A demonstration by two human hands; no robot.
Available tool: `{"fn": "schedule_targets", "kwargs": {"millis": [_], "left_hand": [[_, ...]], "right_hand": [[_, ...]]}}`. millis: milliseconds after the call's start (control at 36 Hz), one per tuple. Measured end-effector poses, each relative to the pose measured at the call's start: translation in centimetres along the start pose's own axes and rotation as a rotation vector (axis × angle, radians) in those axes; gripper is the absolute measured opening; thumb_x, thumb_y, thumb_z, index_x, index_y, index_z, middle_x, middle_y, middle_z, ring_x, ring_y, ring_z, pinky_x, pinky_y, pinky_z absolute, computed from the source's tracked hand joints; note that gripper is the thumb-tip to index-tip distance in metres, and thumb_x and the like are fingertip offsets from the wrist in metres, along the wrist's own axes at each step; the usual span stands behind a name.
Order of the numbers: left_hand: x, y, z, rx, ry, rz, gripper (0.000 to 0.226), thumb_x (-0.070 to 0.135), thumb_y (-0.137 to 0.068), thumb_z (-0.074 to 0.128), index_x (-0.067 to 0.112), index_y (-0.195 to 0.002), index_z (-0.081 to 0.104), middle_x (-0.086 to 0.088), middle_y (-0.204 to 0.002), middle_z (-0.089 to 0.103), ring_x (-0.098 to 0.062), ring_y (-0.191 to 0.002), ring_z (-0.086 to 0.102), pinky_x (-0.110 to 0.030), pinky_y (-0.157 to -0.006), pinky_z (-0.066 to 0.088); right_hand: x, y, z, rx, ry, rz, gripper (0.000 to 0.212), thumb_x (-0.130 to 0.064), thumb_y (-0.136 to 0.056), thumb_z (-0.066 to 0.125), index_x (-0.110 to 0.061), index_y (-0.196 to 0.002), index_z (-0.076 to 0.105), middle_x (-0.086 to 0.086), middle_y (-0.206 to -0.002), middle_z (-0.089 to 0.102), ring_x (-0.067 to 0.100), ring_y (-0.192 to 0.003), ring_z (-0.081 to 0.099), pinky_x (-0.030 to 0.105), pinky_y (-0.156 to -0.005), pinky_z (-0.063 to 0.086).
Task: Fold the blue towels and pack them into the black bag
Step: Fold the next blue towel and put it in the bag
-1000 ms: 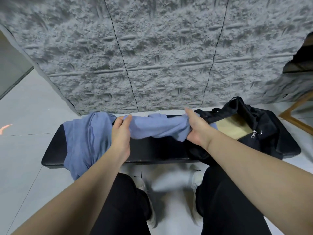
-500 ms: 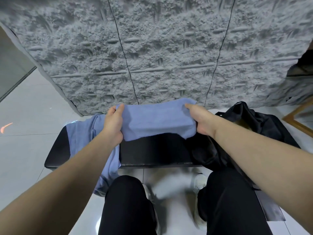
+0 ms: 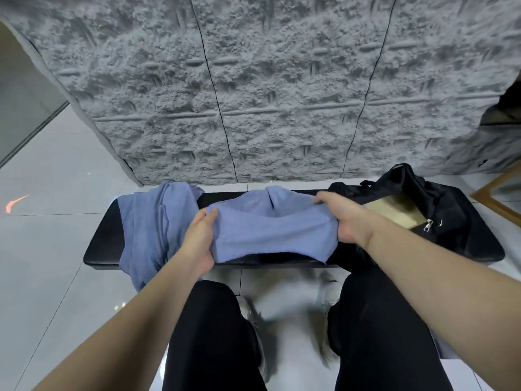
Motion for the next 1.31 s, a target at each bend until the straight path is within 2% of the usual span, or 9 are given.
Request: {"fn": "schedule_targets", "kwargs": {"millis": [306,472,556,694,944,1028,1111,1194,1306], "left_hand": [[-2.8,2.8,-0.9,0.042,-0.126,-0.005,0.014,0.032,-0.103,0.047,0.023,-0.094,0.053,-0.003,-0.11,0.065,-0.019,-0.085,0.065,-0.031,-0.063,0.049],[-1.4,4.5,-1.1,0.034,-0.209,0.187,0.038,0.026,-0.106,0.042,0.035,-0.142,0.044,0.013,-0.131,0.043,-0.011,-0.114,0.051,-0.026,-0.084,0.046],[-1.4,5.1,-1.3,-0.01,-0.188,0.226,0.032,0.023,-0.105,0.042,0.039,-0.125,0.059,0.011,-0.126,0.056,-0.01,-0.107,0.059,-0.028,-0.084,0.052],[-2.6,5.7,-1.8,-0.028,-0.25,0.22,0.034,0.023,-0.102,0.046,0.037,-0.091,0.074,-0.002,-0.121,0.064,-0.023,-0.105,0.06,-0.04,-0.085,0.049],[-2.7,7.1,-1.0,-0.14,-0.53,0.276,0.015,0.032,-0.095,0.063,0.043,-0.105,0.066,0.006,-0.112,0.057,-0.006,-0.102,0.054,-0.018,-0.083,0.041],[-1.2,8.5,-0.5,-0.134,-0.683,0.457,0.035,0.047,-0.076,0.079,0.049,-0.105,0.06,0.01,-0.106,0.042,0.013,-0.097,0.048,-0.006,-0.084,0.034],[-0.8,10.3,1.0,-0.279,-0.893,0.63,0.069,0.067,-0.051,0.079,0.052,-0.114,0.056,0.009,-0.106,0.033,0.007,-0.103,0.045,0.0,-0.087,0.032],[-1.7,11.3,2.3,-0.385,-1.28,0.759,0.071,0.062,-0.057,0.083,0.048,-0.121,0.057,0.009,-0.104,0.028,-0.002,-0.088,0.05,-0.011,-0.074,0.042],[-1.0,11.0,1.9,-0.224,-1.399,0.817,0.021,0.029,-0.084,0.072,0.022,-0.104,0.071,0.007,-0.1,0.038,-0.016,-0.072,0.054,-0.038,-0.066,0.051]], "right_hand": [[4.3,2.2,-2.4,0.078,-0.118,-0.065,0.015,-0.018,-0.098,0.054,-0.009,-0.096,0.065,0.008,-0.077,0.069,0.024,-0.067,0.065,0.03,-0.059,0.05],[6.4,3.7,-3.6,0.045,-0.083,-0.06,0.032,-0.009,-0.091,0.053,-0.026,-0.118,0.056,0.005,-0.099,0.066,0.026,-0.076,0.066,0.032,-0.063,0.051],[6.1,4.6,-4.4,0.044,-0.051,-0.161,0.038,-0.003,-0.095,0.045,-0.024,-0.123,0.06,0.007,-0.111,0.069,0.027,-0.093,0.069,0.036,-0.072,0.056],[6.1,5.8,-6.1,0.107,-0.118,-0.232,0.029,-0.007,-0.097,0.048,-0.02,-0.107,0.071,0.007,-0.103,0.075,0.025,-0.087,0.073,0.036,-0.07,0.057],[7.4,6.5,-5.7,0.03,-0.251,-0.153,0.026,-0.009,-0.095,0.056,-0.017,-0.117,0.066,0.008,-0.109,0.075,0.028,-0.1,0.072,0.04,-0.083,0.057],[8.4,6.8,-5.5,0.032,-0.303,-0.06,0.02,-0.011,-0.095,0.06,-0.015,-0.113,0.068,0.009,-0.107,0.075,0.029,-0.097,0.072,0.042,-0.08,0.058],[8.8,7.2,-5.0,0.002,-0.331,-0.008,0.013,-0.008,-0.095,0.059,-0.016,-0.098,0.069,0.007,-0.097,0.076,0.027,-0.088,0.072,0.043,-0.081,0.057],[8.8,7.5,-4.8,-0.013,-0.269,-0.006,0.013,-0.011,-0.088,0.068,-0.017,-0.099,0.071,0.006,-0.101,0.075,0.027,-0.093,0.071,0.045,-0.09,0.055],[7.9,8.1,-4.6,-0.033,-0.108,-0.09,0.037,-0.035,-0.076,0.081,-0.017,-0.108,0.074,0.002,-0.104,0.075,0.022,-0.091,0.072,0.038,-0.085,0.054]]}}
Point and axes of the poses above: each hand's wrist, its own y-axis away from the middle knuckle, its own z-axis out of the palm, x = y × z, the point moved 10 cm from there along -y, towards the middle knuckle
